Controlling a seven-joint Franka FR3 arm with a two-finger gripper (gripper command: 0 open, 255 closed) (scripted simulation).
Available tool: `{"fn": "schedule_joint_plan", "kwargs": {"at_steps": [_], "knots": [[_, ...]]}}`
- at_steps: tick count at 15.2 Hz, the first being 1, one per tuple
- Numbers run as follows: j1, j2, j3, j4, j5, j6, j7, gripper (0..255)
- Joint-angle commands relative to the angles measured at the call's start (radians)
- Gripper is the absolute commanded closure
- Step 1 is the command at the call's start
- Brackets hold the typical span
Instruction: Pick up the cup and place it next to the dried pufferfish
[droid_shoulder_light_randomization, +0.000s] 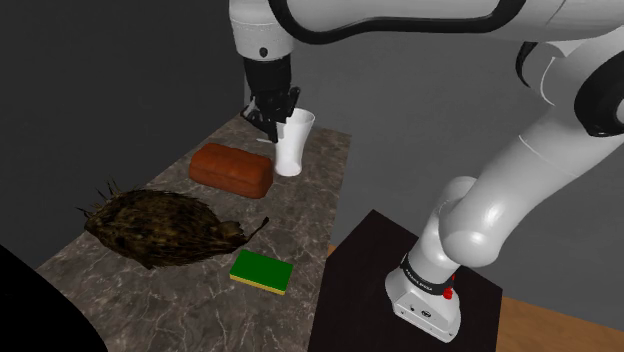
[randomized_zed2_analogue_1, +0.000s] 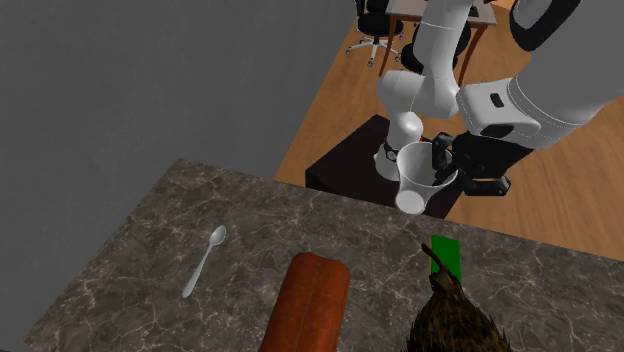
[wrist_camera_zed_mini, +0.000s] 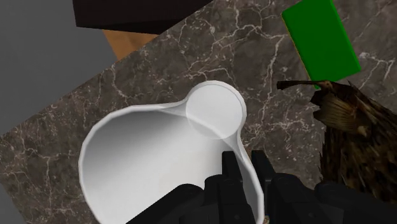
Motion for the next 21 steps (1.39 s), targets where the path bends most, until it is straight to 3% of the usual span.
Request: {"fn": "schedule_joint_plan", "kwargs": {"at_steps": [1,11,17,21], "knots": [[0.02,0.019,0.034,0.016,0.008,-0.007,0.056,255],[0.127,0.204,0.204,0.218,-0.012,-0.09,0.337,255],[0.249,0.408,0.294,0.435,-0.093,-0.172,0.538,255],[0.242,0.393,0.289,0.364,-0.084,-0.113,0.539,255]]}}
